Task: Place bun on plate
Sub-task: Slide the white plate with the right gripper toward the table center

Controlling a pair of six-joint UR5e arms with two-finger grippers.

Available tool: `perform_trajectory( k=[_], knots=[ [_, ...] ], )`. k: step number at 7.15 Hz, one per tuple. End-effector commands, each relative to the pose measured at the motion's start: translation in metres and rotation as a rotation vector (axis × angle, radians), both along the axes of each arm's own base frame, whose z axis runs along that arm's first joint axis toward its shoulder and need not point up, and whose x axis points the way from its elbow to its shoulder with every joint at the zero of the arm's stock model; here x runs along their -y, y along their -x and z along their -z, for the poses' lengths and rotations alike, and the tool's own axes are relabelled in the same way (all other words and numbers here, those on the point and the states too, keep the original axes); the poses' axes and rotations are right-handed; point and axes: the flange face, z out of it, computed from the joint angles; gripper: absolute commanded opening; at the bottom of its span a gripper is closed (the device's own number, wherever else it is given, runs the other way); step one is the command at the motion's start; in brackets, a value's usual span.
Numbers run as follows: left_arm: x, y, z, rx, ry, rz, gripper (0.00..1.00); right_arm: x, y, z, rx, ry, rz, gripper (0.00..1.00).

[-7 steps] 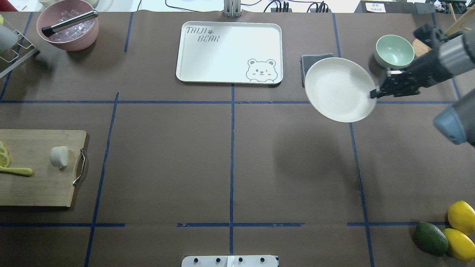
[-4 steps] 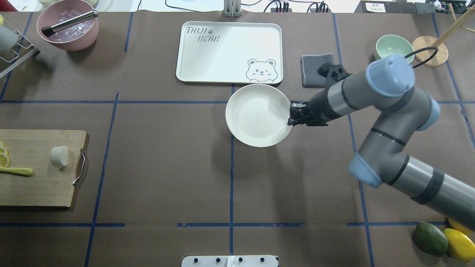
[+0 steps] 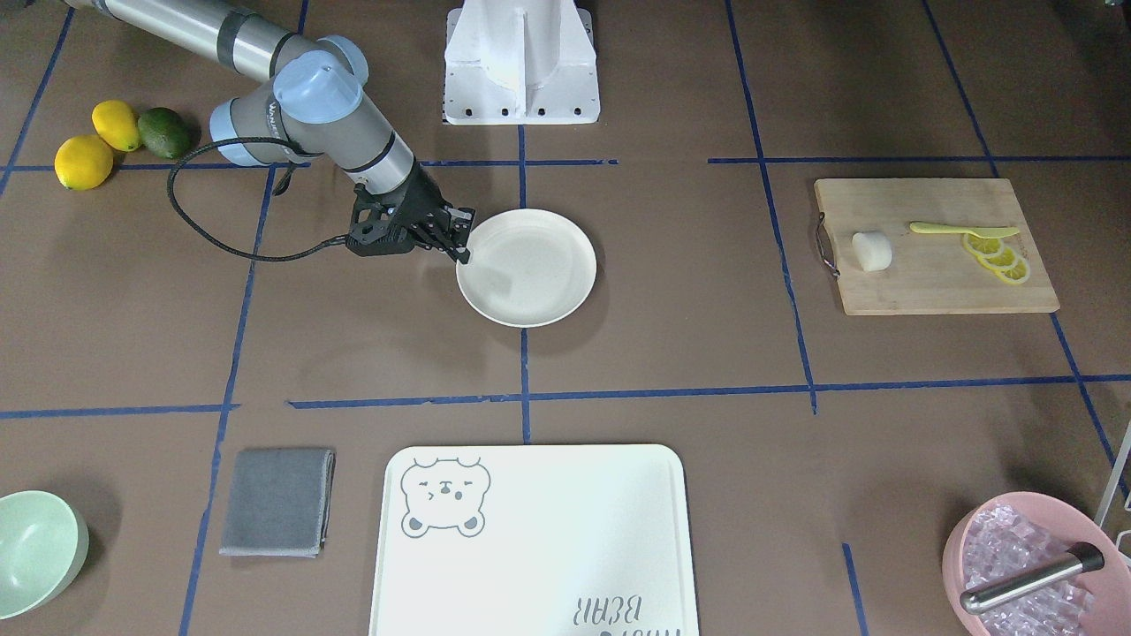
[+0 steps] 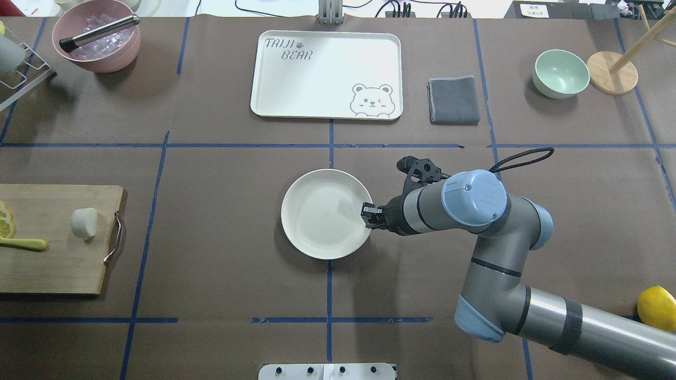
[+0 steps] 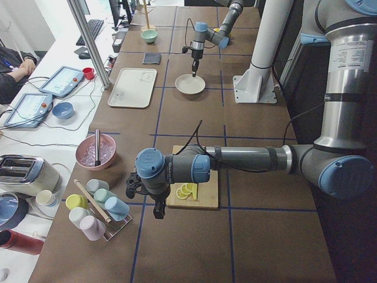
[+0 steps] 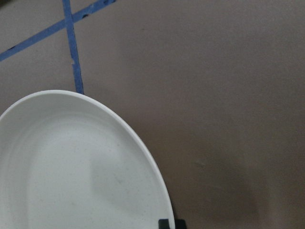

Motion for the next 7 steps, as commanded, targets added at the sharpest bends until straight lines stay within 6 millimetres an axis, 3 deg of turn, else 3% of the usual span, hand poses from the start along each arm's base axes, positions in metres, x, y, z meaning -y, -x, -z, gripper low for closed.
perform_trajectory(
  k=[1,2,3,5,7],
  knots=[
    [0.000,0.000,-0.001,0.000,0.002,0.000,1.00,-0.002,0.002,-0.003,-0.012,0.001,-0.004,0.07],
    [0.000,0.000,-0.001,-0.001,0.003,0.001,1.00,0.000,0.000,-0.001,-0.012,0.004,-0.003,0.48],
    [0.000,0.000,0.000,-0.001,0.001,0.001,1.00,0.002,-0.002,0.000,-0.011,0.003,-0.006,0.99],
    [0.005,-0.002,0.014,0.000,-0.027,0.000,1.00,0.008,-0.009,0.005,-0.005,0.001,-0.017,1.00],
    [0.014,-0.038,0.077,-0.010,-0.077,0.040,1.00,0.020,-0.033,0.023,-0.055,0.020,-0.032,1.00]
  ],
)
